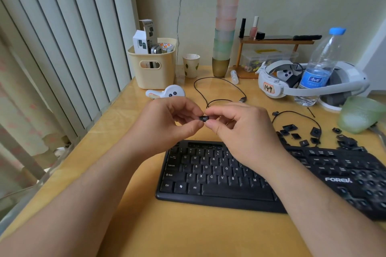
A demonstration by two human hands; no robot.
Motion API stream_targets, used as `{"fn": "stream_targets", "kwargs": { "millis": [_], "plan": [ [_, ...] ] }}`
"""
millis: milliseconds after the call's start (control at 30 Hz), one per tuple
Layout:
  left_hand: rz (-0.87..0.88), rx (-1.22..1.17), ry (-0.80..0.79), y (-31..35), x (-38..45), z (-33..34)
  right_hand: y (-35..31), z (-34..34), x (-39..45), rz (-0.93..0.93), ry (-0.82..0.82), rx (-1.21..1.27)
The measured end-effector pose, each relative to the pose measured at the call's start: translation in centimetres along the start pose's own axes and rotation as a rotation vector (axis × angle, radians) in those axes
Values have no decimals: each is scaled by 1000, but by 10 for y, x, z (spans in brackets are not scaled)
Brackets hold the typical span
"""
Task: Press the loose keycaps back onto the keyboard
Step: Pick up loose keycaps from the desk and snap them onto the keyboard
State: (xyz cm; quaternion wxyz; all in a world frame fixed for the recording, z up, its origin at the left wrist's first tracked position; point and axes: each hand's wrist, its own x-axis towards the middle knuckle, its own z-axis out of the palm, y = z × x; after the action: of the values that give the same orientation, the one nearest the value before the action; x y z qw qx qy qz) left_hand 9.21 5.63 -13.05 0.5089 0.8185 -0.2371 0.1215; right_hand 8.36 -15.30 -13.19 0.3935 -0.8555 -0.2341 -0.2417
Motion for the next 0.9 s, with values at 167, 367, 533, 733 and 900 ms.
{"fn": "stream_targets", "kwargs": {
  "millis": [167, 367, 533, 733, 900],
  "plan": [
    [17, 77, -30, -1, 0, -1, 4, -1, 2, -47, -52, -44],
    [-64, 32, -121, -4, 0, -2, 5, -4, 3, -28, -128, -109],
    [-51, 75, -130, -5, 0, -2, 5, -4, 3, -63, -143, -177],
    [-37, 126, -124, -6, 0, 1, 5, -3, 3, -56, -171, -218],
    [-58, 133, -151, -10, 1, 1, 7, -6, 4, 28, -206, -179]
  ]
}}
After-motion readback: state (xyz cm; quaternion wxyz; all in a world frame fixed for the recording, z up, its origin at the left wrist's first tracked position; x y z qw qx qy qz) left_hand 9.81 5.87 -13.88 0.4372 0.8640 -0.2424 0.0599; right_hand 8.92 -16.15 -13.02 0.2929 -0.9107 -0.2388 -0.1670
